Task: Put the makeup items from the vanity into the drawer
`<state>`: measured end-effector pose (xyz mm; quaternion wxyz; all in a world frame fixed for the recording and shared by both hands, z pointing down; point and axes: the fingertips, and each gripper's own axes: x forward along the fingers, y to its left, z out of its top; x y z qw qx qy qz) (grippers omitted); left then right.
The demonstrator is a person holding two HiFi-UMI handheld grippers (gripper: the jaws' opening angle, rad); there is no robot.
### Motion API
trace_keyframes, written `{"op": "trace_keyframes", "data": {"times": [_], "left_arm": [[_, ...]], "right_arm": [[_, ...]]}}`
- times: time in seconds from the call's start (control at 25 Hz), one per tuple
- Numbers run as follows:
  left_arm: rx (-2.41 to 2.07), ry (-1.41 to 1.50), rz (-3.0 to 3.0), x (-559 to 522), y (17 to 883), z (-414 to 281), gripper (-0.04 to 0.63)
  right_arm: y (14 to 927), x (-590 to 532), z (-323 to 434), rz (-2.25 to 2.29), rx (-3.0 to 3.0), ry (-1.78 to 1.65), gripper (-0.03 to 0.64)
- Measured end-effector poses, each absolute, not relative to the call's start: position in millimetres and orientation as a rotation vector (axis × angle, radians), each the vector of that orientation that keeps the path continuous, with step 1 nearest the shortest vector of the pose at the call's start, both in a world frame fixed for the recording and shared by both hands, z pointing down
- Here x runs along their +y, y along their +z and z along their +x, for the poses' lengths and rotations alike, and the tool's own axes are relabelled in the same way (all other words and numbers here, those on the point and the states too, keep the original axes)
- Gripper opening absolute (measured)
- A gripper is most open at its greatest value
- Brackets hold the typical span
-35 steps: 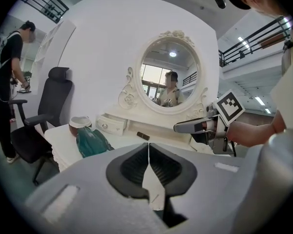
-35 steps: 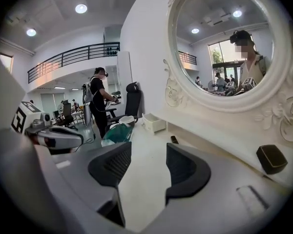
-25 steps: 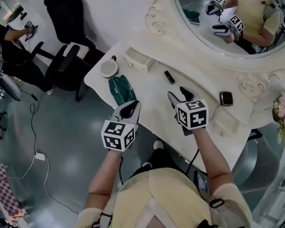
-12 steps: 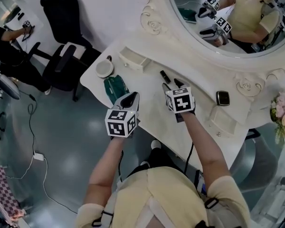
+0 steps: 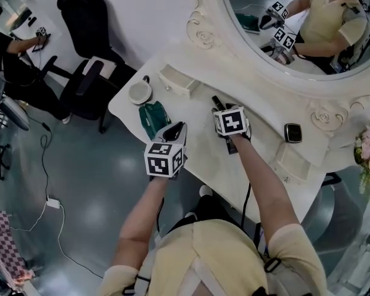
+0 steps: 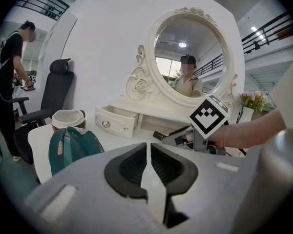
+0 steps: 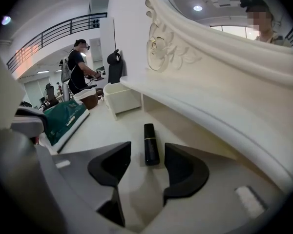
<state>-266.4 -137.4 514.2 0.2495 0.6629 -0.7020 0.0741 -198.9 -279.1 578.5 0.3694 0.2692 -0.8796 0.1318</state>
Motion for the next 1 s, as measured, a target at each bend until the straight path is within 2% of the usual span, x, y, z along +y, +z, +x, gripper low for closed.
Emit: {"op": "trace_keyframes", "data": {"times": [0.24, 0.48, 1.0], "left_arm": [[-1.899, 0.197, 1.801, -140, 519, -265, 0.023], [-1.882, 0.194, 1.808, -141, 524, -259, 0.023], [-1.888, 0.151, 1.831, -131, 513, -256, 0.020]], "right_arm": [[587, -284, -198, 0.707, -2.221, 0.400, 0.182], [589, -284, -193, 0.715, -2.202, 0.370, 0.102], [559, -259, -192, 0.616, -2.325, 0.288, 0.098]]}}
